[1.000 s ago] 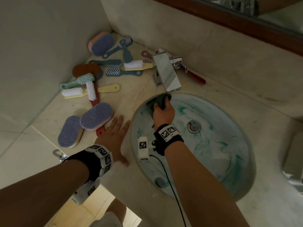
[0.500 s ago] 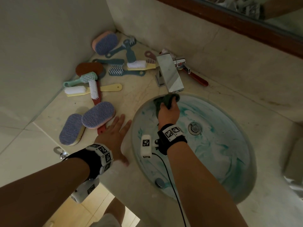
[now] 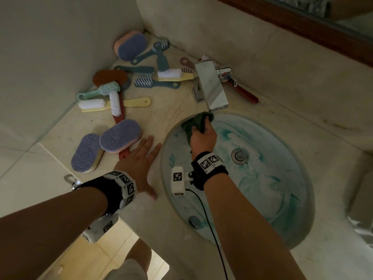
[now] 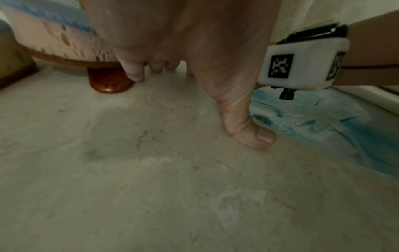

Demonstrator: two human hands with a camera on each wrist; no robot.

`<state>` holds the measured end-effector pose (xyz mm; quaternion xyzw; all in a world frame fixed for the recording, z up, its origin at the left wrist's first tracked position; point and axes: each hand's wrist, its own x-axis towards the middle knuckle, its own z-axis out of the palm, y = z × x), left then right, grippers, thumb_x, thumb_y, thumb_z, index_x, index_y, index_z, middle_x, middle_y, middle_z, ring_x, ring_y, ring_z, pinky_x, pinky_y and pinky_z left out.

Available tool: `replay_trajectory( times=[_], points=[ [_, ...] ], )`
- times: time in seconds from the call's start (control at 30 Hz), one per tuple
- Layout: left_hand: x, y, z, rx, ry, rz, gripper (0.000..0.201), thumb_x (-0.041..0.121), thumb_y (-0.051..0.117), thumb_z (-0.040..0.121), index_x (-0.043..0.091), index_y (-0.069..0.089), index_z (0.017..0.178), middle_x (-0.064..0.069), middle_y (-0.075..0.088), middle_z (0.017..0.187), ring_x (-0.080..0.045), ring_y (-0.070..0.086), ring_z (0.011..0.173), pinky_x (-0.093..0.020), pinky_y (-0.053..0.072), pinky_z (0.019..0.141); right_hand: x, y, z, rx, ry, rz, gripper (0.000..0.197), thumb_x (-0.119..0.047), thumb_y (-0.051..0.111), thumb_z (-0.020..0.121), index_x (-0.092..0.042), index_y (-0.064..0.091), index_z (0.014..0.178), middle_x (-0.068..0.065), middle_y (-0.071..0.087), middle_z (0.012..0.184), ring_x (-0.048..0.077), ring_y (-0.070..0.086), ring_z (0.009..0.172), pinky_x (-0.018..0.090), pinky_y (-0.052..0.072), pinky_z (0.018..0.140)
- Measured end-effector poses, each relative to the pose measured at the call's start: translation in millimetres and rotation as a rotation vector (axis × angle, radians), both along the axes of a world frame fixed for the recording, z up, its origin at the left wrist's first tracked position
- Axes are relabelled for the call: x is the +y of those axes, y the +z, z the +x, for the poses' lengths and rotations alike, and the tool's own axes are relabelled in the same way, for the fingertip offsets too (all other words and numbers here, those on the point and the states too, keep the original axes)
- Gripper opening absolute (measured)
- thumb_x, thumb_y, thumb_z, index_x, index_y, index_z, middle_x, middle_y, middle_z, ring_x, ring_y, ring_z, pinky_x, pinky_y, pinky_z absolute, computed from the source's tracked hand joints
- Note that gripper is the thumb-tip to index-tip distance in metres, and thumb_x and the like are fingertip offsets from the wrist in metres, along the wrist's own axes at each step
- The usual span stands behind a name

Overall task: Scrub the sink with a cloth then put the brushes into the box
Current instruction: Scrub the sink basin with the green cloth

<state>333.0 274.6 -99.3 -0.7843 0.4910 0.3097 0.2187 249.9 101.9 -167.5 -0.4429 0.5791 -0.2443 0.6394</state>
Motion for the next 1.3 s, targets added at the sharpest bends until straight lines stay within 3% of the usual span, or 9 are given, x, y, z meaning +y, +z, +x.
replay_trajectory(
  times=[0.1,0.23,0.37,0.53,0.67,0.83,0.97,1.17,1.3],
  points=[
    [-0.7,-0.3,-0.4,-0.007,-0.004,0.007,0.154,0.083,0.071,0.042,0.032,-0.036,0.141,0.000,-0.040,0.151,-0.019,-0.022,0.145,-0.055,0.010,0.117,6.6,3.6,2.1,-0.010,0.037,0.006,0.063,-0.005,0.058,0.089,-0.024,0.041,0.147,0.008,0.055,0.137,0.026,0.054,0.123,0.042,0.044,0.108],
    [0.2,-0.4,1.6,0.011,0.005,0.005,0.154,0.084,0.070,0.041,0.034,-0.036,0.141,0.001,-0.041,0.150,-0.018,-0.024,0.144,-0.057,0.012,0.116,30.8,11.0,-4.2,0.028,0.279,-0.044,0.059,-0.005,0.054,0.092,-0.024,0.042,0.146,0.004,0.055,0.136,0.021,0.053,0.122,0.028,0.042,0.106],
    [0.3,-0.5,1.1,0.015,0.005,0.003,0.153,0.082,0.072,0.043,0.033,-0.034,0.142,0.002,-0.042,0.149,-0.011,-0.032,0.135,-0.056,0.011,0.117,40.9,10.8,-11.5,0.039,0.409,-0.076,0.058,-0.005,0.054,0.092,-0.023,0.042,0.146,0.003,0.055,0.137,0.018,0.052,0.123,0.023,0.041,0.105],
    [-0.6,-1.1,-1.4,-0.007,0.002,-0.011,0.155,0.082,0.072,0.041,0.031,-0.030,0.145,-0.001,-0.039,0.152,-0.018,-0.024,0.143,-0.051,0.001,0.117,25.1,7.9,-0.4,0.005,0.231,0.010,0.067,0.000,0.050,0.089,-0.028,0.036,0.149,0.005,0.049,0.143,0.023,0.049,0.128,0.039,0.041,0.110],
    [0.8,-0.7,-0.1,-0.010,-0.001,-0.005,0.155,0.082,0.072,0.042,0.031,-0.032,0.144,-0.001,-0.039,0.151,-0.019,-0.025,0.144,-0.052,0.004,0.118,36.6,6.5,-2.6,0.005,0.329,0.008,0.065,-0.003,0.051,0.091,-0.029,0.037,0.148,0.004,0.053,0.139,0.021,0.053,0.121,0.033,0.043,0.106],
    [-1.0,1.8,0.1,-0.005,-0.016,0.008,0.154,0.081,0.073,0.043,0.030,-0.032,0.144,-0.002,-0.038,0.152,-0.022,-0.024,0.145,-0.052,0.007,0.117,57.0,5.7,-21.0,0.044,0.633,-0.038,0.064,0.000,0.049,0.092,-0.029,0.038,0.148,0.005,0.049,0.144,0.021,0.048,0.130,0.031,0.040,0.110],
    [-1.6,2.9,-1.7,0.004,-0.017,0.011,0.153,0.080,0.074,0.045,0.029,-0.032,0.144,-0.002,-0.039,0.151,-0.021,-0.025,0.144,-0.050,0.004,0.117,48.0,8.8,-19.5,0.017,0.584,0.003,0.064,0.001,0.048,0.092,-0.026,0.036,0.149,0.005,0.047,0.145,0.020,0.047,0.130,0.029,0.039,0.109],
    [0.0,0.4,-0.2,0.005,-0.008,-0.007,0.155,0.082,0.072,0.042,0.031,-0.034,0.143,-0.001,-0.040,0.151,-0.019,-0.025,0.143,-0.053,0.004,0.117,38.7,10.2,-11.4,-0.033,0.426,0.074,0.064,-0.001,0.049,0.093,-0.029,0.036,0.149,0.003,0.047,0.145,0.021,0.048,0.128,0.035,0.041,0.109],
    [-0.5,1.5,-0.5,0.000,-0.013,0.007,0.154,0.080,0.073,0.044,0.030,-0.033,0.143,-0.002,-0.039,0.151,-0.020,-0.025,0.143,-0.054,0.007,0.118,45.8,9.5,-20.6,0.006,0.600,0.022,0.062,0.002,0.049,0.091,-0.025,0.041,0.147,0.004,0.049,0.144,0.020,0.048,0.129,0.030,0.039,0.110]
  ],
)
